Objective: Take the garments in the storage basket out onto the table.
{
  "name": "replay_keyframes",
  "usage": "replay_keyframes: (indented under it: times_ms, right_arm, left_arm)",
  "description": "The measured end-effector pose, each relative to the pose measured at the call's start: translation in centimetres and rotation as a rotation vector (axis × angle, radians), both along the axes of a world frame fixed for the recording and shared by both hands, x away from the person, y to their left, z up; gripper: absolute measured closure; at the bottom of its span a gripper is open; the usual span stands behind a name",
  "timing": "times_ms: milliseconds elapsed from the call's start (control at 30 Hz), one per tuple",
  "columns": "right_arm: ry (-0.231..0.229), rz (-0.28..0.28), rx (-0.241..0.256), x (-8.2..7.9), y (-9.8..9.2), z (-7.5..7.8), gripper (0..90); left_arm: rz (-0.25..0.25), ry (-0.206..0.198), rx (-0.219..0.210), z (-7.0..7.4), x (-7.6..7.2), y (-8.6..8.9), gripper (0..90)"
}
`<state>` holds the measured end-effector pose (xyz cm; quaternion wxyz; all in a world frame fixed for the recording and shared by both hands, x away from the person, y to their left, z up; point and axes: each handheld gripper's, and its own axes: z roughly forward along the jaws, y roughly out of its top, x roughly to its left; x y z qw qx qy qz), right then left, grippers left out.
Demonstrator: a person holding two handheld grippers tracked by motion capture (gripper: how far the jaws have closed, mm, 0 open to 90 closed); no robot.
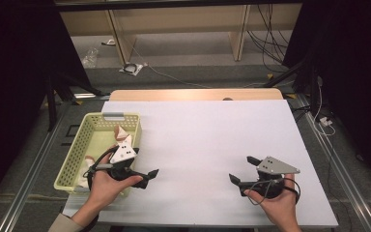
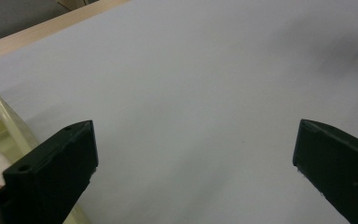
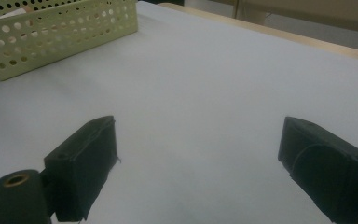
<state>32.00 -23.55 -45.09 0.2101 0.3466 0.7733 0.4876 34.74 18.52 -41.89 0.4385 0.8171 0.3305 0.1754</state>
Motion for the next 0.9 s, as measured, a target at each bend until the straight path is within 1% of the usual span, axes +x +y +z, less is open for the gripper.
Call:
replay_keyframes:
  times_ms: [33, 300, 467, 533, 633, 667, 700, 800, 900]
  right_arm:
    - [-0.003, 0.001, 0.006, 0.0, 0.0, 0.0, 12.4]
    - [0.0, 0.001, -0.001, 0.0, 0.1, 0.0, 12.4]
    - [0.003, 0.004, -0.008, -0.1, 0.2, 0.0, 12.4]
    - [0.002, 0.005, -0.007, -0.1, 0.2, 0.0, 12.4]
    - [0.004, 0.003, -0.006, 0.0, 0.2, 0.1, 12.4]
    - [0.011, -0.001, -0.007, -0.1, 0.2, 0.1, 12.4]
    - [0.011, -0.001, -0.007, -0.1, 0.2, 0.1, 12.4]
    - [0.008, -0.001, -0.008, 0.0, 0.2, 0.0, 12.4]
    - [0.008, 0.001, -0.007, 0.1, 0.2, 0.0, 12.4]
  left_arm:
    - [0.002, 0.002, 0.007, 0.1, 0.0, 0.1, 0.0]
    - [0.011, 0.014, 0.014, 0.4, 0.1, 0.5, 0.0]
    - [0.023, 0.032, 0.024, 1.0, 0.5, 1.4, 0.0]
    - [0.038, 0.031, 0.027, 1.2, 0.7, 2.0, 0.0]
    - [0.073, 0.036, 0.036, 1.5, 1.1, 2.9, 0.0]
    - [0.089, 0.037, 0.037, 1.6, 1.3, 3.4, 0.0]
    - [0.097, 0.044, 0.04, 1.6, 1.5, 3.7, 0.0]
    - [0.102, 0.061, 0.066, 1.6, 1.9, 4.4, 0.3]
    - [0.126, 0.08, 0.078, 1.5, 2.2, 5.2, 0.6]
